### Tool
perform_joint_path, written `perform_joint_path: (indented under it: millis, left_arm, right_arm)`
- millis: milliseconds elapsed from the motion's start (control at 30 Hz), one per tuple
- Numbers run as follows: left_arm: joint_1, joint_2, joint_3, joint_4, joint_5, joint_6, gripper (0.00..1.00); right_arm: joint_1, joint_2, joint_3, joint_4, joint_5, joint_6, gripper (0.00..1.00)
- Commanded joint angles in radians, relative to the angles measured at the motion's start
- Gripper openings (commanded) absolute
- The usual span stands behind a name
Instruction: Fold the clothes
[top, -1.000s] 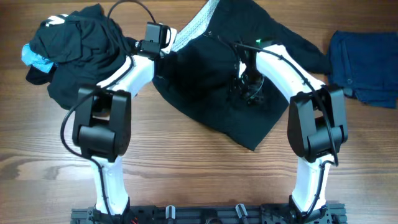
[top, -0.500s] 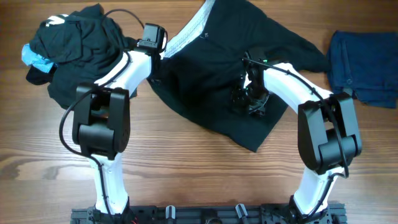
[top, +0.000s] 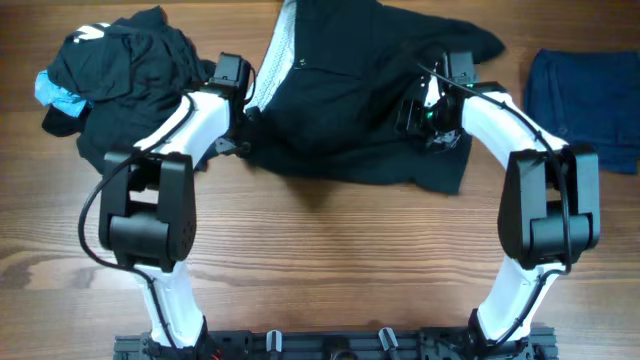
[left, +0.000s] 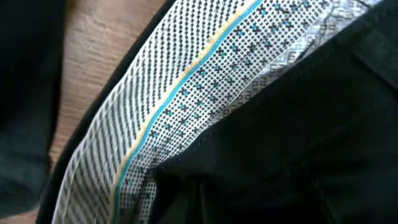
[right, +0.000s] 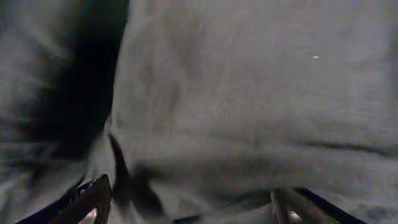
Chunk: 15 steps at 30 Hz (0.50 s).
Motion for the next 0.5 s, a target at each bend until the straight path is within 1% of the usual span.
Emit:
perform_joint_path:
  millis: [0,100,233,333,467]
  left_arm:
    - [-0.021,0.198,-0.216,-0.075,0.163,-0.029,0.04]
    - [-0.019,0.198,-0.217,-0.062,0.192,-0.028,0.04]
    - [-0.019,0.149,-0.215,-0.041,0.188,-0.019,0.04]
    - [-0.019,0.047,-0.215,-0.024,0.173,-0.020,0.04]
    - [-0.019,-0.109,-0.215,-0.032,0.138,-0.019,0.04]
  right_arm:
    - [-0.034,0.104,0.022,-0.041,0.201,-0.086,0.87]
    - [-0.040,0.104,0.104,-0.156,0.200,-0.086,0.87]
    - [-0.042,0.102,0.276,-0.382,0.175,-0.078,0.88]
    - [-0.042,0.085,0.443,-0.576,0.079,-0.072,0.86]
    - [-0.042,0.024,0.534,-0.704,0.034,-0.069,0.86]
